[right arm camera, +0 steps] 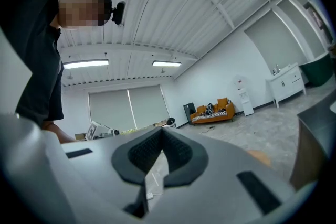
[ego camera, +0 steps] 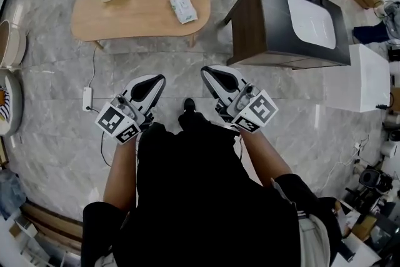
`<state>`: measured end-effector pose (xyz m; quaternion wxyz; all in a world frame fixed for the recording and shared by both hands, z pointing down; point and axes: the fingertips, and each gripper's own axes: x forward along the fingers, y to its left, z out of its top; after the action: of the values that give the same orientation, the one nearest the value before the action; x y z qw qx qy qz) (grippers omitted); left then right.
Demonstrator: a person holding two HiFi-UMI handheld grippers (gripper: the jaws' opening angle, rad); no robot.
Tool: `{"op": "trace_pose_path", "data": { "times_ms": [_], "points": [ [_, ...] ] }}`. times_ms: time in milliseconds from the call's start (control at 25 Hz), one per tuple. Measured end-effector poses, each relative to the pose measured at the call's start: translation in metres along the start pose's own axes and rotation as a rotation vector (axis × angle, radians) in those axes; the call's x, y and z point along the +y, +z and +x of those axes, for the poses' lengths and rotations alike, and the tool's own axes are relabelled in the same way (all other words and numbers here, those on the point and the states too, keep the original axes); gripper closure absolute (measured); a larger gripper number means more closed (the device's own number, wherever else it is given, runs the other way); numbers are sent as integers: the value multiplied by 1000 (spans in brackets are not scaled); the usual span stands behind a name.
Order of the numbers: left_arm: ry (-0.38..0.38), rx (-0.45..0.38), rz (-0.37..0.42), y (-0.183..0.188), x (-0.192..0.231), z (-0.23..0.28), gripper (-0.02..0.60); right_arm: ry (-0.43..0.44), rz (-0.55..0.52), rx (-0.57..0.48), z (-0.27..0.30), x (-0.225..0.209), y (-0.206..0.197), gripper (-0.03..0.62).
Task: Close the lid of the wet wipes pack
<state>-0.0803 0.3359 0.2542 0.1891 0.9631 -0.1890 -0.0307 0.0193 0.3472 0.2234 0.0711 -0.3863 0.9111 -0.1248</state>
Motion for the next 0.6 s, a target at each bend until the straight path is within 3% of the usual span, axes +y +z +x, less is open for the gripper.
{"op": "trace_pose_path", "data": {
  "times_ms": [240,440,600],
  "points": [
    [69,22,-5,0,17,17,565,22,45,-7,6,-45,-1,583],
    [135,-33,-36,15,71,17,565,20,46,2,32,-72,-5,583],
    [119,-73,-48,31,118,37,565,0,25,30,59,-101,-3,583]
  ]
}}
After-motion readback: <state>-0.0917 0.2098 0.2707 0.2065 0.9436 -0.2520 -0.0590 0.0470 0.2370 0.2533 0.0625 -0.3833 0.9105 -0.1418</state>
